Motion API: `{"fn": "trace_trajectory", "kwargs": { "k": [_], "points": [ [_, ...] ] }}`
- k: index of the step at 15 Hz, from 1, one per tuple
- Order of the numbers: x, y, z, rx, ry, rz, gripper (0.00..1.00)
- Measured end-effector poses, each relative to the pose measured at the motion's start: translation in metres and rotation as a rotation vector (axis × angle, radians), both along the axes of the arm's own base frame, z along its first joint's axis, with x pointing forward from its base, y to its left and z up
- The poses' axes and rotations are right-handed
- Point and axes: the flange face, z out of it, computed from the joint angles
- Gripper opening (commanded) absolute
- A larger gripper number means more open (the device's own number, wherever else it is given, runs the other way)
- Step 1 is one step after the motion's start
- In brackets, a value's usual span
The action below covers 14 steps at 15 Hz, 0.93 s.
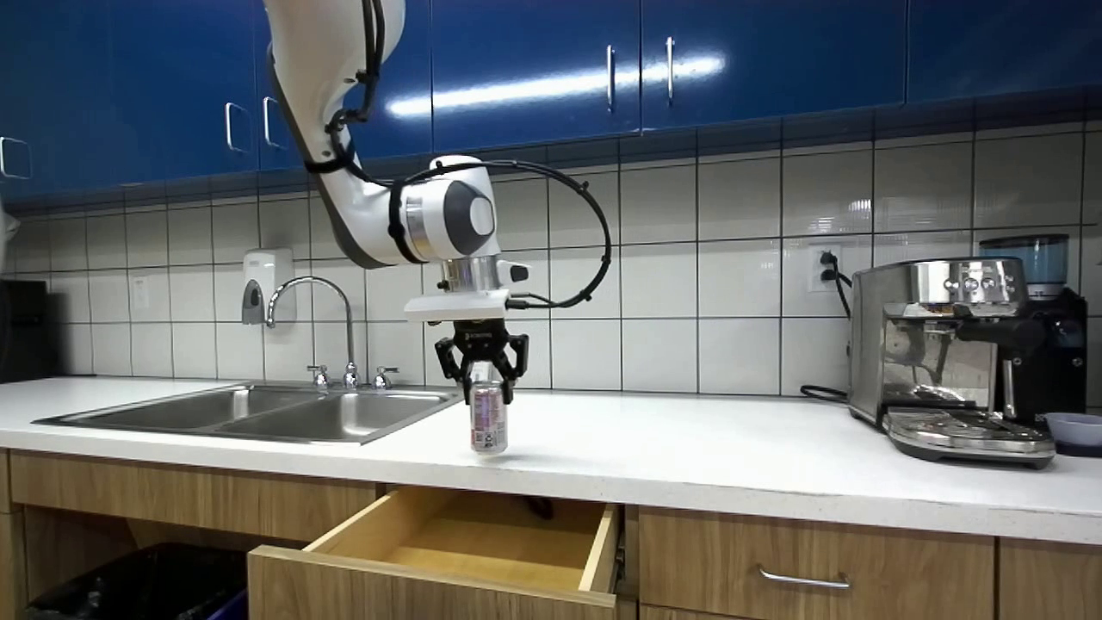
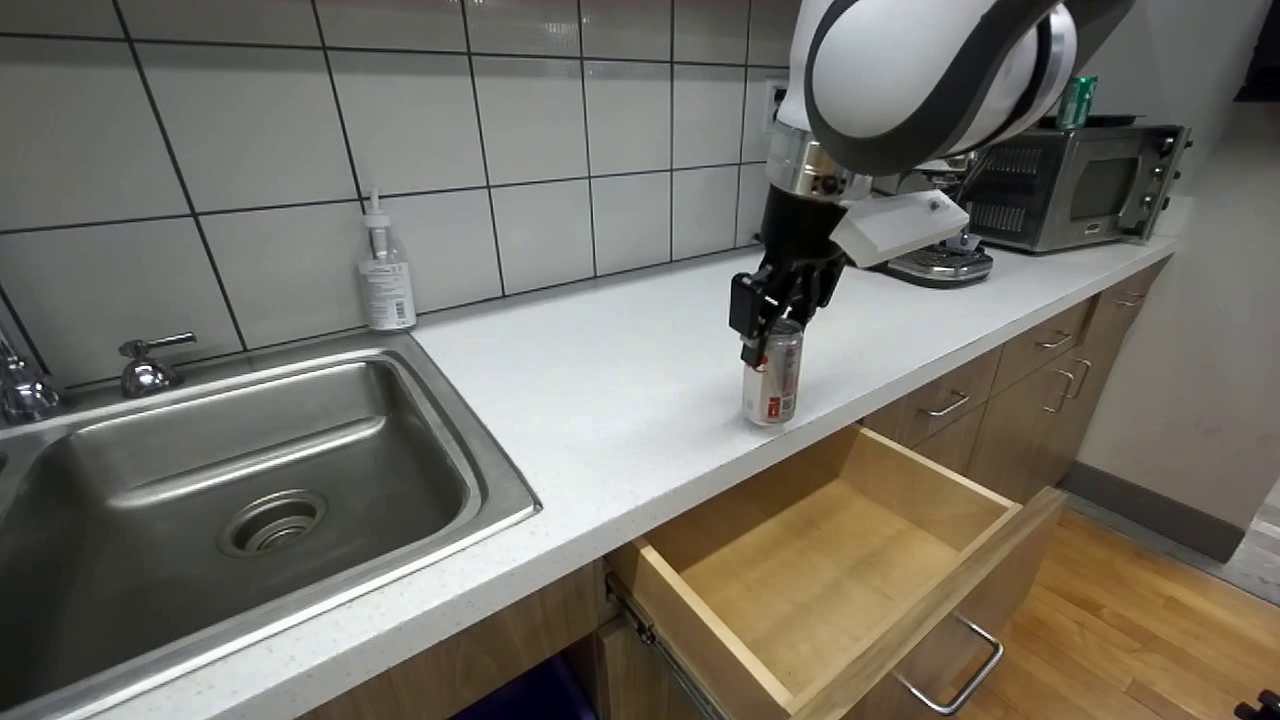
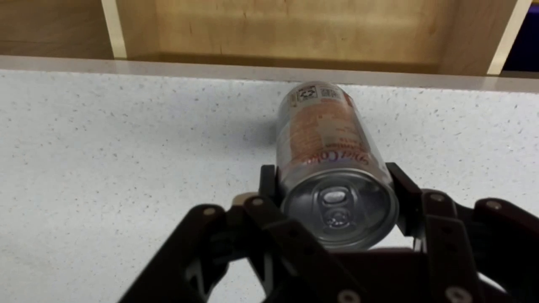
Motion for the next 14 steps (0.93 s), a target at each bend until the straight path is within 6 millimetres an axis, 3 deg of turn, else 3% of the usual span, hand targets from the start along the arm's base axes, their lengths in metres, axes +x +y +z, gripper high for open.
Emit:
{"fn": "trace_trajectory", "kwargs": {
  "k": [6, 14],
  "points": [
    [-0.027, 0.016, -0.007, 0.007, 0.021, -0.013, 0.38],
    [-0.055, 0.026, -0.031, 0.012, 0.022, 0.001, 0.38]
  ]
}}
